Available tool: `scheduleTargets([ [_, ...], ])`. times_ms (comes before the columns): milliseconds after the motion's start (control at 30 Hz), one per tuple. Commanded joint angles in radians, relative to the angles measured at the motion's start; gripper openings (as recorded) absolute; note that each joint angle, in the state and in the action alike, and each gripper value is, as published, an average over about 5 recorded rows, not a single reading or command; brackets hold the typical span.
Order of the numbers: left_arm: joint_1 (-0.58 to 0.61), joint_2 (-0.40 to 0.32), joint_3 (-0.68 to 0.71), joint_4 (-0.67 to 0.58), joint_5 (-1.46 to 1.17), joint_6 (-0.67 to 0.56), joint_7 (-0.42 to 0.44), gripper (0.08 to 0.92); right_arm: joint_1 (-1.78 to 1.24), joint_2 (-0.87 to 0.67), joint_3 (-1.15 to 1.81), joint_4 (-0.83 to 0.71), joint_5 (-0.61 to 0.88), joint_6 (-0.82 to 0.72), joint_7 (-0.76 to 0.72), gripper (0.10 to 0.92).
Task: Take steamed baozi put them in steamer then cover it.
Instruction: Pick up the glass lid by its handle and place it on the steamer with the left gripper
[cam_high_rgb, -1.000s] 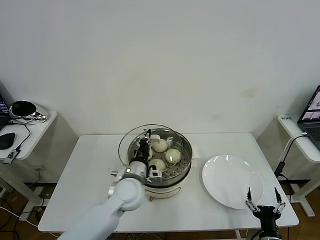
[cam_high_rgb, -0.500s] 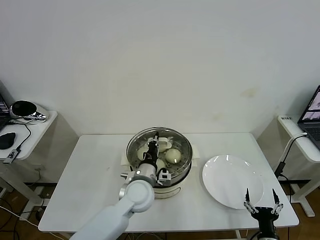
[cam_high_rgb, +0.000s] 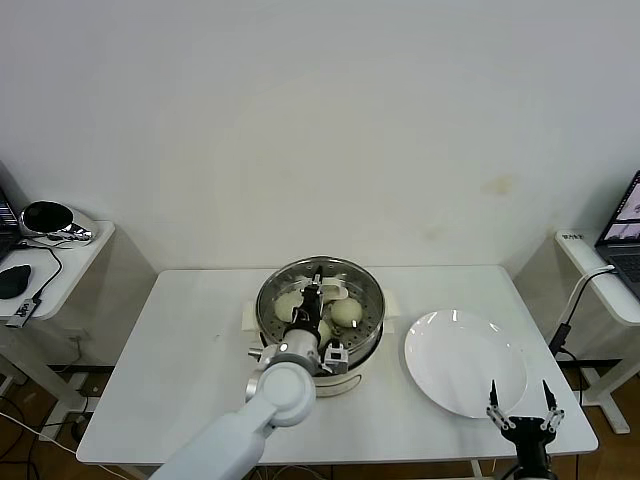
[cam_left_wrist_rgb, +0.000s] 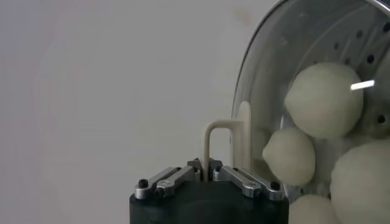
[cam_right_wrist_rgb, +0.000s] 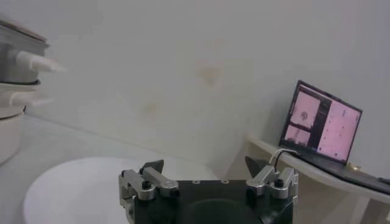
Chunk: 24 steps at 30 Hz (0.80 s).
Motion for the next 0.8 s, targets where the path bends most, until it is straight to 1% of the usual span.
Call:
scheduleTargets([
  [33,0.0,-0.005,0.004,0.01,0.007,-0.001,-0.001,0.138,-0.002,-0.001,0.0,-0.006,-0.003,0.004,-0.008,0.823],
  [200,0.005,-0.002,-0.001,0.018,0.003,-0.004,-0.007,0.138,-0.003,-0.001,0.0,-0.011,-0.004,0.008,-0.008,0.823],
  [467,0.02,-0.017,-0.025,0.016,-0.04,-0.021,-0.037,0.141,-0.006,-0.002,-0.001,-0.011,-0.007,0.009,-0.014,0.823],
  [567,0.036,-0.013,-0.035,-0.008,-0.042,-0.022,-0.047,0.184,-0.009,-0.004,0.0,-0.009,-0.007,0.009,-0.014,0.823],
  [667,0.067,-0.002,-0.049,-0.05,-0.058,-0.029,-0.07,0.264,-0.011,-0.005,0.0,-0.006,-0.008,0.01,-0.016,0.823],
  [800,0.135,0.031,-0.074,-0.128,-0.088,-0.039,-0.101,0.385,-0.014,-0.005,-0.001,-0.005,-0.012,0.011,-0.018,0.823],
])
